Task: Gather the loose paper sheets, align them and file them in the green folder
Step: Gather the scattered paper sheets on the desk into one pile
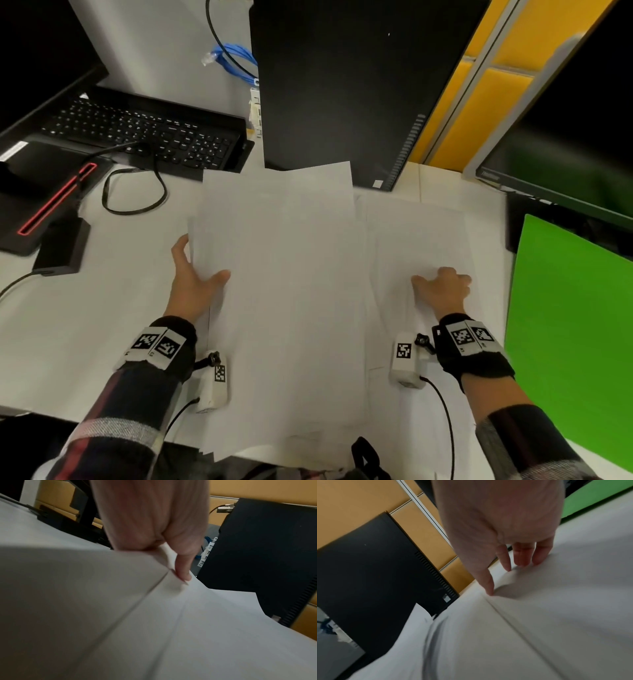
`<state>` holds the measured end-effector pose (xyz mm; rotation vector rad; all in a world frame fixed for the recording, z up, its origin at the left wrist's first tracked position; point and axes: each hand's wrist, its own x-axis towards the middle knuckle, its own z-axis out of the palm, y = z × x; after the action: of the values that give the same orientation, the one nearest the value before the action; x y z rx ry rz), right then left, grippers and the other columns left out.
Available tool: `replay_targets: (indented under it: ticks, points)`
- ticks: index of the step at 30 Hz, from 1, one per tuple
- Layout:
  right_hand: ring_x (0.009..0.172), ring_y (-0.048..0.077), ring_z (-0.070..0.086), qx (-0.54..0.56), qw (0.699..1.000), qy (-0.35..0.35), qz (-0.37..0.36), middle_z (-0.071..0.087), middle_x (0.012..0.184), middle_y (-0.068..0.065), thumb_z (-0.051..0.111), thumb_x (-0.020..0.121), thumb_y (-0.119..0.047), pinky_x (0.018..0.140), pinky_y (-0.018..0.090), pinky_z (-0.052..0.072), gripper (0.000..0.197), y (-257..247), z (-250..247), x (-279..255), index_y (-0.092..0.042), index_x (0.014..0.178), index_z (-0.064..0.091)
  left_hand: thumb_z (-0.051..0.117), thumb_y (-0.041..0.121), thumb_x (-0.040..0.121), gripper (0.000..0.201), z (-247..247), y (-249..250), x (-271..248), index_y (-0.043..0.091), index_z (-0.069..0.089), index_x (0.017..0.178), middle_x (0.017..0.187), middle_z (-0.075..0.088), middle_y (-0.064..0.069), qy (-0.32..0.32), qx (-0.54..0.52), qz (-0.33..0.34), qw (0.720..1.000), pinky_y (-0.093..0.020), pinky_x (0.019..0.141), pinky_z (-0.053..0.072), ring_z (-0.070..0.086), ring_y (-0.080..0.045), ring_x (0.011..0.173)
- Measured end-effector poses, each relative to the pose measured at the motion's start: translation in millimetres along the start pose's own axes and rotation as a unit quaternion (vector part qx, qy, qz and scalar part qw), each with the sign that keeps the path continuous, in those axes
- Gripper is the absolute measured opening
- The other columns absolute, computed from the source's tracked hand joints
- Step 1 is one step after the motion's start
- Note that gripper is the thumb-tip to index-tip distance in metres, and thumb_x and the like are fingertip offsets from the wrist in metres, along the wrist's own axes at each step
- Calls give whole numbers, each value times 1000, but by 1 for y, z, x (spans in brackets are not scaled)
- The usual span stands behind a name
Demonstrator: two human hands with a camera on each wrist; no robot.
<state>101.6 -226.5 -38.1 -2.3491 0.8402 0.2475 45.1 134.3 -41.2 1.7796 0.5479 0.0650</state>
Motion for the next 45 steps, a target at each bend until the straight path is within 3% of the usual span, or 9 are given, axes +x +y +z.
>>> replay_targets:
  ticks: [7,11,15,21,28,32,39,42,45]
  points:
    - [126,32,47,57,991,-99,-68,48,137,16,54,88,-14,107,36,37,47,-27,23,-14,-1,133,44,64,5,83,69,1,-2,2,11,30,142,147,35,-4,-3,53,2,999,-21,104,28,36,-20,135]
    - [108,28,55,117,985,-112,-59,59,115,13,50,90,-25,98,38,42,42,-33,34,-19,1,122,56,74,9,75,71,0,0,-1,10,39,137,128,49,1,-28,15,-55,998,-28,97,39,50,-16,114]
    - [126,32,44,87,993,-66,-32,42,140,16,57,86,-37,107,39,37,59,-14,18,-20,-3,133,43,69,9,80,25,-7,2,-6,8,63,105,90,65,1,-72,-2,-86,994,-26,79,47,61,-11,78]
    - [120,33,51,117,983,-138,6,48,133,19,73,76,-26,100,39,44,86,-3,8,-33,5,140,26,57,14,90,8,-14,-5,-5,14,62,84,90,67,-7,-98,-41,-112,988,-30,72,49,63,-25,84]
    - [84,24,58,137,968,-210,-18,64,85,9,75,74,-12,63,24,45,28,-17,10,-41,5,95,67,50,11,93,15,-18,-12,-7,7,63,99,92,70,-8,-158,-95,-143,972,-32,72,52,72,-15,73]
    - [67,16,53,153,966,-202,-50,58,76,7,70,79,-8,63,27,46,18,-21,3,-36,-12,68,56,45,11,95,19,-34,-15,-6,9,64,98,90,74,-6,-189,-111,-178,959,-32,69,55,72,-19,80]
    - [73,21,54,174,954,-229,-80,56,86,6,57,87,-41,60,27,40,21,-36,7,-32,-23,96,51,43,9,95,20,-38,-15,-6,10,63,99,87,77,-2,-203,-111,-184,955,-28,66,57,73,-14,75]
    - [90,26,60,247,940,-233,-39,60,100,7,68,82,-21,78,36,51,47,-14,0,-30,-21,123,46,42,8,96,21,-38,-16,-10,9,62,101,85,77,-2,-199,-130,-189,953,-23,59,58,73,-13,75]
    - [89,25,55,234,963,-127,-51,56,101,11,68,78,0,70,30,46,55,-3,0,-23,-13,126,45,40,9,96,22,-36,-15,-12,10,61,100,81,77,-1,-203,-143,-191,950,-23,58,58,73,-13,72]
